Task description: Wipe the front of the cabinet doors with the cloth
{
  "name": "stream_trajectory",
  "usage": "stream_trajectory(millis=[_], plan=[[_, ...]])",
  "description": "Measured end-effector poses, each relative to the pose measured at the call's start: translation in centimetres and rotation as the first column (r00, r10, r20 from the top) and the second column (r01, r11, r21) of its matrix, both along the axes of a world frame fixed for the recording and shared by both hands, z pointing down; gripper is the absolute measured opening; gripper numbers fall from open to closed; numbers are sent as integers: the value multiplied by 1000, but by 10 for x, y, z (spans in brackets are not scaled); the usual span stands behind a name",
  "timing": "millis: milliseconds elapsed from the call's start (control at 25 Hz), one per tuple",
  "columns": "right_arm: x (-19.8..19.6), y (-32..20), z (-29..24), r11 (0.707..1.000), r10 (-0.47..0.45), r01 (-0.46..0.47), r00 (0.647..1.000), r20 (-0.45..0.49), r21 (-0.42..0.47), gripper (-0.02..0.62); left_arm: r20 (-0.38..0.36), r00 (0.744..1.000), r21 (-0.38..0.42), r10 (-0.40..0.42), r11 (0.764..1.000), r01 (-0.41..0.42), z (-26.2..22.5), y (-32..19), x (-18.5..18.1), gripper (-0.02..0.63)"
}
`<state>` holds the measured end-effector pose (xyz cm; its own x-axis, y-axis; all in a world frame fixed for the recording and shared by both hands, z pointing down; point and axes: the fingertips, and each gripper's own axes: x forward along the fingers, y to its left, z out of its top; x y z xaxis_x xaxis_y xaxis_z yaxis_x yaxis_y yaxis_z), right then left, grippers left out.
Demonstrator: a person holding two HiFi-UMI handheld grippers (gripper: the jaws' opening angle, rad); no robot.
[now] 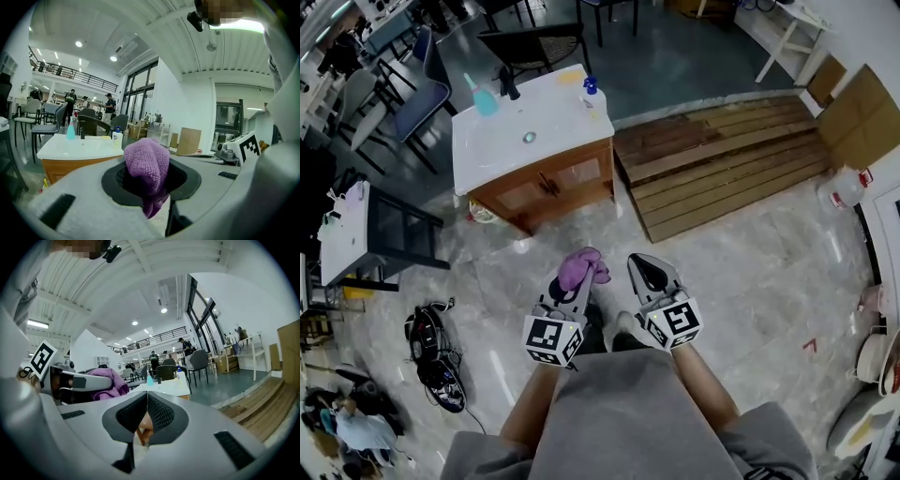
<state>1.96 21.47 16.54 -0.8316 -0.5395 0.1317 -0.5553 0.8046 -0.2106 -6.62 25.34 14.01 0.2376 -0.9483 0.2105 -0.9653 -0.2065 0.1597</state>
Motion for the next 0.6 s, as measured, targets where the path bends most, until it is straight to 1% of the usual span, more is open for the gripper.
stream_trajectory(millis=[240,600], plan=[[-16,-25,8,1000,7,-7,1000,0,-9,9,4,1000,-17,-10,1000,10,12,-23,-23,95],[-56,-79,28,999,27,-29,999,-43,-44,9,-16,1000,-58,9,998,-10,39,-75,-64,95]])
